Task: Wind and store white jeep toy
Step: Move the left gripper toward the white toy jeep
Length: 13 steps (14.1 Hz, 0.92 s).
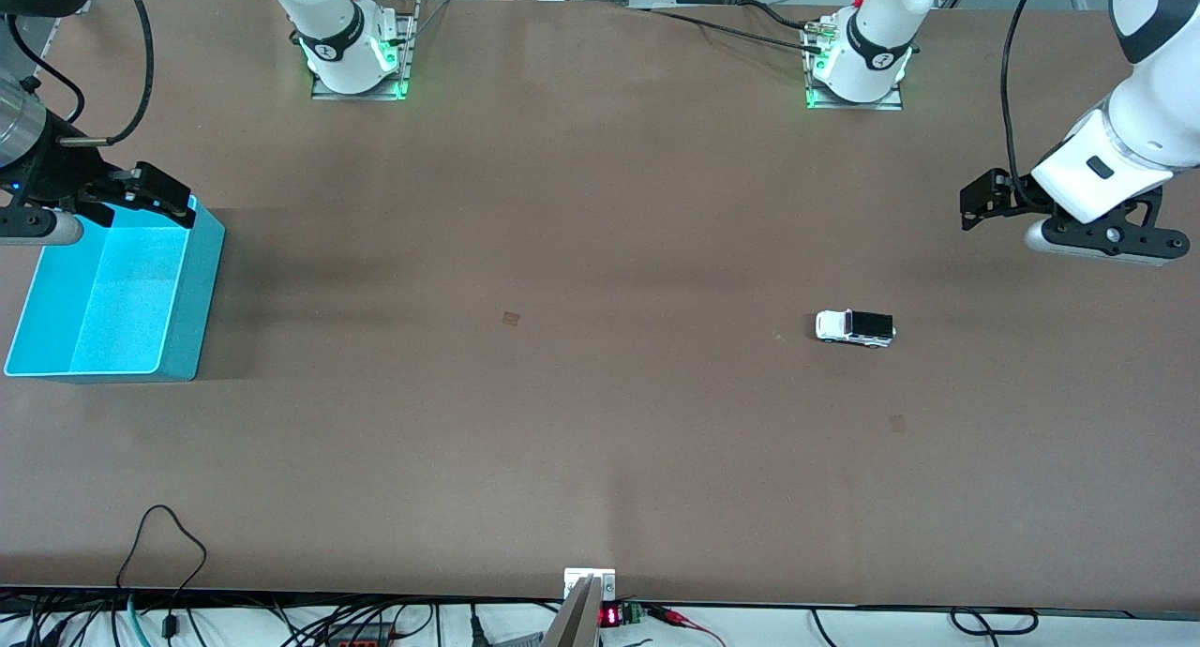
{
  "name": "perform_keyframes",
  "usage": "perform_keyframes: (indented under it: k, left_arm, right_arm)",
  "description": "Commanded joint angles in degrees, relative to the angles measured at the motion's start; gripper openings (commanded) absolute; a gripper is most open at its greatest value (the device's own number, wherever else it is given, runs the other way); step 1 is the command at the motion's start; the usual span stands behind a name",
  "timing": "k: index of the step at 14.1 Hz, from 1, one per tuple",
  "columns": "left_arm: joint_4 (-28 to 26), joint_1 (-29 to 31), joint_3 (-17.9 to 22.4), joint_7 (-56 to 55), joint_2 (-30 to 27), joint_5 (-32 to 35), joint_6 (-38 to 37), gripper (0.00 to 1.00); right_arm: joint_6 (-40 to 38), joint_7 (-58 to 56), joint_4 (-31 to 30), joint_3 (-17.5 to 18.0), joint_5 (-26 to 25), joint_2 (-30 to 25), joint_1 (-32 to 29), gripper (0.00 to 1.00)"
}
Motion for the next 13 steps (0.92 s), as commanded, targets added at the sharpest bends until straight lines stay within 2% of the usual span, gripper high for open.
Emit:
perform_keyframes:
  k: [1, 3, 7, 9, 12, 13]
  left_arm:
    - [1.6, 0.0, 0.0, 0.9, 1.2, -1.1, -3.4, 1.00]
    - [1.6, -0.4, -0.1, 2.0, 3.4, -1.0, -6.9, 1.00]
    - [1.4, -0.4, -0.1, 15.9, 7.3, -1.0, -7.4, 1.00]
    - [0.6, -0.6, -0.2, 21.4, 9.3, -0.9, -4.1, 1.00]
    - [0.0, -0.6, -0.5, 38.6, 13.0, -0.9, -0.4, 1.00]
    - [-1.9, -0.6, -0.6, 43.9, 13.7, -0.4, 2.4, 1.00]
  right_arm:
    - [-0.9, -0.6, 1.3, 0.4, -0.3, 0.4, -0.5, 1.00]
    - [-0.9, -0.6, 1.3, 0.4, -0.2, 0.4, -0.6, 1.00]
    - [-0.8, -0.5, 1.3, 0.4, -0.3, 0.4, -0.5, 1.00]
    - [-0.8, -0.6, 1.3, 0.4, -0.3, 0.4, -0.5, 1.00]
    - [-0.9, -0.6, 1.3, 0.4, -0.3, 0.4, -0.5, 1.00]
    - [-0.9, -0.5, 1.3, 0.4, -0.3, 0.4, -0.5, 1.00]
